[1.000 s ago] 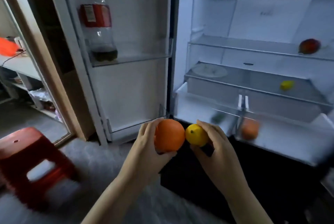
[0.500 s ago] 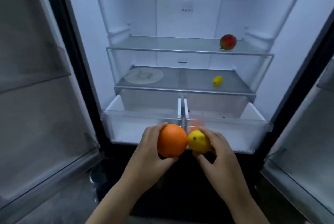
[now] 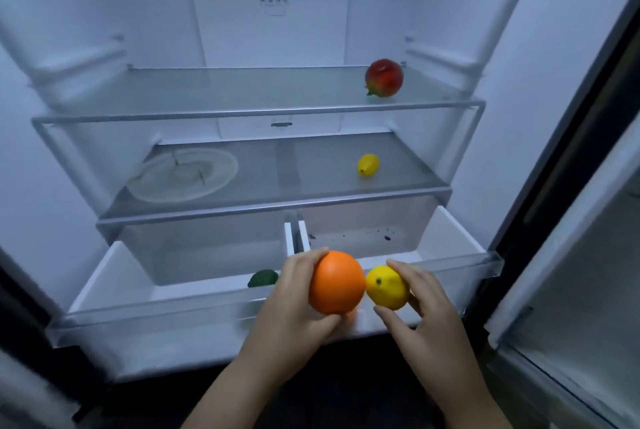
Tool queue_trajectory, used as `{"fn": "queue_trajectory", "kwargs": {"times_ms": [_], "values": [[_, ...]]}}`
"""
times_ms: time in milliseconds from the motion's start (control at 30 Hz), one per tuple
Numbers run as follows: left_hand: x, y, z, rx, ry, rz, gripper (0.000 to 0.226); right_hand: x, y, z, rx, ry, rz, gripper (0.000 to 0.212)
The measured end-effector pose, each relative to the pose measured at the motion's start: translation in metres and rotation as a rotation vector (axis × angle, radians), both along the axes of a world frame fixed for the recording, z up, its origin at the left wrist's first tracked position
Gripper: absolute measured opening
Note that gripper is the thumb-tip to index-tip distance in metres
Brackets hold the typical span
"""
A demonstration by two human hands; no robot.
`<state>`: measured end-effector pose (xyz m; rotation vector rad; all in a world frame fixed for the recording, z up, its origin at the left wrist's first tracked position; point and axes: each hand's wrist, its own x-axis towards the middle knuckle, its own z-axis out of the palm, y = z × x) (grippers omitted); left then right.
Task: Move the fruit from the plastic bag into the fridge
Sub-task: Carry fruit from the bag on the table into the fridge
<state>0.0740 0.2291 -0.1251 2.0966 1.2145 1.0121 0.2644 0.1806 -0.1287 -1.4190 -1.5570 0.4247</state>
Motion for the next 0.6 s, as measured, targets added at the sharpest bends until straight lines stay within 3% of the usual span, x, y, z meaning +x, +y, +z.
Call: {"fn": "queue_trajectory", "kwargs": {"times_ms": [200, 467, 600], "values": [[0.044, 0.062, 0.004, 0.01, 0.026, -0.018, 0.081, 0.049, 0.061, 0.004, 0.031, -0.033, -0.009, 0.057], [0.08, 0.12, 0.002, -0.024, 0.041, 0.107, 0.083, 0.098, 0.149, 0.013, 0.045, -0.069, 0.151, 0.06], [0.089, 0.131, -0.009, -0.056, 0.098, 0.125, 0.083, 0.118, 0.198, 0.012, 0.065, -0.137, 0.095, 0.057]]}}
